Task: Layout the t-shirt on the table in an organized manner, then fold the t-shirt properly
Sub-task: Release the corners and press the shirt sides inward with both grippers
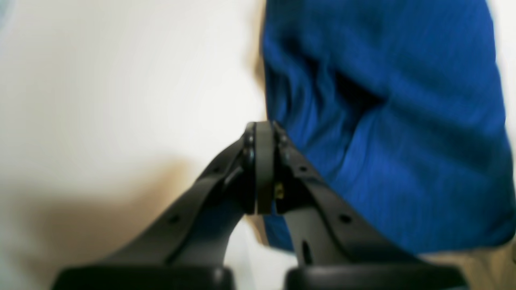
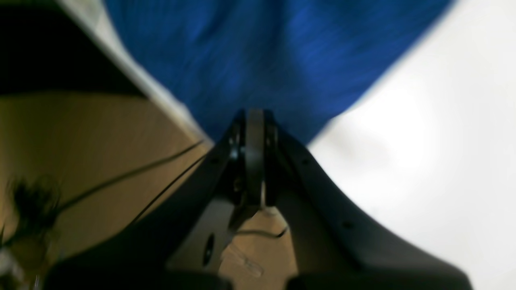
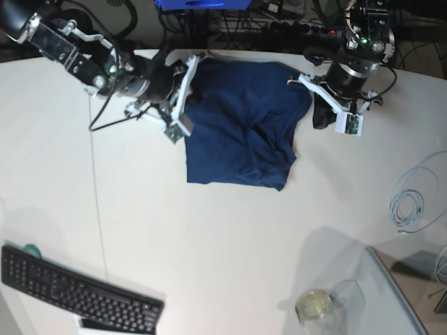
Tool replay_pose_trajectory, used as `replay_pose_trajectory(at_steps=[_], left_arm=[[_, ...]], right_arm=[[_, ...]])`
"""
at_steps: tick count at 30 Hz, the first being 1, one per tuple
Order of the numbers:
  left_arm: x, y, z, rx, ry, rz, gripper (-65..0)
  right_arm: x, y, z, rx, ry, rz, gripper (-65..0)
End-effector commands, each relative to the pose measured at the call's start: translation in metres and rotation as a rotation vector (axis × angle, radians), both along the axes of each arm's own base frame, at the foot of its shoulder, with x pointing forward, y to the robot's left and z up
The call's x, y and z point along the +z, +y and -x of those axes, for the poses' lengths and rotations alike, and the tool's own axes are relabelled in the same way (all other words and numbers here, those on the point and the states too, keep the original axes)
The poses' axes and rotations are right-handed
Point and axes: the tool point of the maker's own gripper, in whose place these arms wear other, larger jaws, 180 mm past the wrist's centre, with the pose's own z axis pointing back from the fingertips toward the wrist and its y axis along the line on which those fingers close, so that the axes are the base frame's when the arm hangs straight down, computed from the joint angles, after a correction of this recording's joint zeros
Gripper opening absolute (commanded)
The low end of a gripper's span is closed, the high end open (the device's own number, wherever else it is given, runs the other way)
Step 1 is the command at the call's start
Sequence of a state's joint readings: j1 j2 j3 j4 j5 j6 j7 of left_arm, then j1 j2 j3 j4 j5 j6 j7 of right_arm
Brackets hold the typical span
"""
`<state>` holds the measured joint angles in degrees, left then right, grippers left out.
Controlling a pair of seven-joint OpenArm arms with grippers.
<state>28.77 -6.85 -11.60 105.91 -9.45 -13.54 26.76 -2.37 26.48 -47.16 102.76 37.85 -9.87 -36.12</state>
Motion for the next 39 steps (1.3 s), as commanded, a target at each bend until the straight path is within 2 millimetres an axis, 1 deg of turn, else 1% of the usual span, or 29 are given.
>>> replay_pose_trajectory(at_steps=[1, 3, 5, 7, 10, 13, 15, 17, 19, 20, 22, 24, 26, 28, 31, 32, 34, 36, 37, 39], left_arm=[[0.008, 0.002, -0.007, 0.000, -0.031, -0.001, -65.0], [0.019, -0.002, -0.031, -0.001, -0.087, 0.007, -65.0], [0.022, -0.004, -0.053, 0.005, -0.115, 0.026, -65.0], [0.024, -0.011, -0.077, 0.007, -0.144, 0.047, -65.0], [0.020, -0.011, -0.107, 0.018, -0.151, 0.065, -65.0], [0.006, -0.019, -0.126, 0.008, -0.121, 0.082, -65.0], [-0.008, -0.025, -0.132, -0.015, -0.083, 0.058, -65.0], [-0.021, -0.030, -0.134, -0.040, -0.052, 0.033, -65.0], [-0.034, -0.034, -0.131, -0.044, -0.016, 0.027, -65.0], [-0.037, -0.034, -0.133, -0.042, -0.010, 0.029, -65.0], [-0.049, -0.033, -0.134, -0.040, 0.026, 0.020, -65.0], [-0.058, -0.031, -0.136, -0.038, 0.052, 0.012, -65.0], [-0.065, -0.026, -0.137, -0.018, 0.071, 0.004, -65.0], [-0.065, -0.020, -0.143, 0.015, 0.052, 0.002, -65.0], [-0.071, -0.018, -0.145, 0.035, 0.033, 0.002, -65.0], [-0.073, -0.018, -0.148, 0.035, 0.036, 0.004, -65.0], [-0.081, -0.016, -0.148, 0.056, 0.057, 0.018, -65.0], [-0.076, -0.018, -0.152, 0.057, 0.041, 0.023, -65.0], [-0.068, -0.018, -0.157, 0.056, 0.017, 0.024, -65.0], [-0.045, -0.019, -0.169, 0.050, -0.048, 0.022, -65.0]], right_arm=[[0.011, -0.006, -0.018, -0.024, -0.038, -0.002, -65.0], [0.026, -0.007, -0.050, -0.059, -0.097, -0.009, -65.0], [0.033, -0.011, -0.079, -0.079, -0.142, 0.006, -65.0], [0.038, -0.014, -0.105, -0.093, -0.178, 0.021, -65.0], [0.042, -0.006, -0.133, -0.116, -0.200, 0.021, -65.0], [0.044, 0.000, -0.150, -0.132, -0.207, 0.019, -65.0], [0.044, 0.005, -0.156, -0.138, -0.205, 0.014, -65.0], [0.042, 0.013, -0.156, -0.141, -0.192, 0.005, -65.0], [0.032, 0.017, -0.155, -0.148, -0.164, 0.008, -65.0], [0.027, 0.018, -0.154, -0.148, -0.151, 0.012, -65.0], [0.016, 0.018, -0.158, -0.127, -0.152, 0.010, -65.0], [-0.001, 0.010, -0.159, -0.128, -0.137, 0.022, -65.0], [-0.019, -0.004, -0.161, -0.156, -0.121, 0.049, -65.0], [-0.031, -0.021, -0.165, -0.196, -0.113, 0.069, -65.0], [-0.041, -0.049, -0.170, -0.260, -0.095, 0.101, -65.0], [-0.043, -0.056, -0.171, -0.267, -0.093, 0.110, -65.0], [-0.042, -0.061, -0.172, -0.272, -0.097, 0.116, -65.0], [-0.042, -0.066, -0.172, -0.273, -0.101, 0.124, -65.0], [-0.040, -0.066, -0.173, -0.273, -0.107, 0.122, -65.0], [-0.031, -0.062, -0.176, -0.265, -0.126, 0.105, -65.0]])
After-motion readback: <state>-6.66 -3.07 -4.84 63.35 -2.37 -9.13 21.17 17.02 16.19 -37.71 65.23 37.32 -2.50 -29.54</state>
